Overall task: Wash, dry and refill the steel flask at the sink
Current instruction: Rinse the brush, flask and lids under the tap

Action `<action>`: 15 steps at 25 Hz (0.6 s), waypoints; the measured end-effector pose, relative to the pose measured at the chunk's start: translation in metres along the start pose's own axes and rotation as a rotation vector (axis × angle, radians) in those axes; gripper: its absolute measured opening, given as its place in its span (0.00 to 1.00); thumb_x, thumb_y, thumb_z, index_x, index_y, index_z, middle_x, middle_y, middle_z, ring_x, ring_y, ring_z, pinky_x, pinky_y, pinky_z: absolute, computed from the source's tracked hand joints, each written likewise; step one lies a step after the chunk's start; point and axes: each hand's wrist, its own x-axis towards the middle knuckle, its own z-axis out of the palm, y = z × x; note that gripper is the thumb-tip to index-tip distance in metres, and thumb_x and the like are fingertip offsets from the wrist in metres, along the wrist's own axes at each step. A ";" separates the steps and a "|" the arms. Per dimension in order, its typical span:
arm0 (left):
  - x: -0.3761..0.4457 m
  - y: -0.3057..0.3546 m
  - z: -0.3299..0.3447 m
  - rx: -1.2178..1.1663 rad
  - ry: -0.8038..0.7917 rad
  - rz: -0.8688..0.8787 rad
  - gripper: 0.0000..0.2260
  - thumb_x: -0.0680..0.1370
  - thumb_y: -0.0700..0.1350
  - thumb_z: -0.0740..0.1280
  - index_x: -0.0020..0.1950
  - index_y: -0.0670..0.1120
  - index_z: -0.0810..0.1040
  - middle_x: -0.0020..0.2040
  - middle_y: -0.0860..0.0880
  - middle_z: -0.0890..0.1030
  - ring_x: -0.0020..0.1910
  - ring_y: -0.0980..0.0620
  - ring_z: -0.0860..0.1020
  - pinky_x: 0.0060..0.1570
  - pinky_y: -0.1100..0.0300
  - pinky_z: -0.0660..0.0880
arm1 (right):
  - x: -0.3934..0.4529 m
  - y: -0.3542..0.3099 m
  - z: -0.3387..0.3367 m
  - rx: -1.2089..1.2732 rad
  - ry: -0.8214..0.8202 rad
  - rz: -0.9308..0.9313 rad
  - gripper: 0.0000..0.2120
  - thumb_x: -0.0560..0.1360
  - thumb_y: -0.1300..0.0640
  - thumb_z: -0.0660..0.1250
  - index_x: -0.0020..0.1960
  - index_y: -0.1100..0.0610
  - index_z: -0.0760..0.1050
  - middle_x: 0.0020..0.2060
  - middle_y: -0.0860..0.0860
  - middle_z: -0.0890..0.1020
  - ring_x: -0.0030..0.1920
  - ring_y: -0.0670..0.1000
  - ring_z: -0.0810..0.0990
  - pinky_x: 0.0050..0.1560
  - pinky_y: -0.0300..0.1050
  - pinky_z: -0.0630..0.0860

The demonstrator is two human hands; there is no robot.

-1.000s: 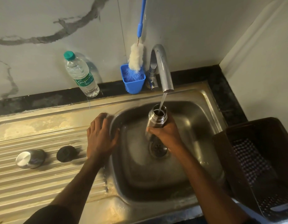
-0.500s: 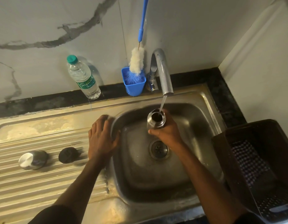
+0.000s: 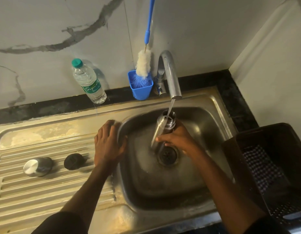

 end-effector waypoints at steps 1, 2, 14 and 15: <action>0.000 0.000 0.000 0.000 0.002 0.002 0.27 0.77 0.51 0.74 0.75 0.51 0.70 0.75 0.46 0.67 0.73 0.41 0.68 0.71 0.40 0.67 | -0.003 -0.001 -0.002 0.132 -0.020 0.069 0.29 0.62 0.62 0.85 0.60 0.51 0.79 0.49 0.52 0.87 0.47 0.54 0.87 0.38 0.48 0.83; 0.000 0.000 0.000 -0.001 0.005 0.004 0.27 0.77 0.51 0.74 0.75 0.51 0.70 0.75 0.46 0.67 0.74 0.41 0.68 0.71 0.40 0.67 | -0.004 0.000 -0.003 0.280 -0.012 0.147 0.27 0.65 0.59 0.84 0.61 0.53 0.79 0.49 0.54 0.87 0.47 0.55 0.86 0.38 0.48 0.82; 0.001 -0.002 0.001 0.010 0.008 0.007 0.28 0.77 0.50 0.75 0.75 0.51 0.70 0.75 0.46 0.67 0.73 0.40 0.68 0.70 0.40 0.67 | 0.013 -0.007 0.032 1.548 -0.053 0.486 0.29 0.76 0.36 0.64 0.53 0.63 0.80 0.39 0.59 0.84 0.36 0.54 0.83 0.27 0.38 0.76; 0.001 -0.001 0.001 0.006 0.006 0.005 0.28 0.77 0.50 0.75 0.75 0.51 0.70 0.75 0.46 0.67 0.73 0.40 0.68 0.71 0.40 0.67 | 0.012 -0.006 0.033 1.570 -0.075 0.474 0.29 0.76 0.36 0.64 0.55 0.63 0.80 0.40 0.59 0.84 0.36 0.54 0.83 0.27 0.39 0.77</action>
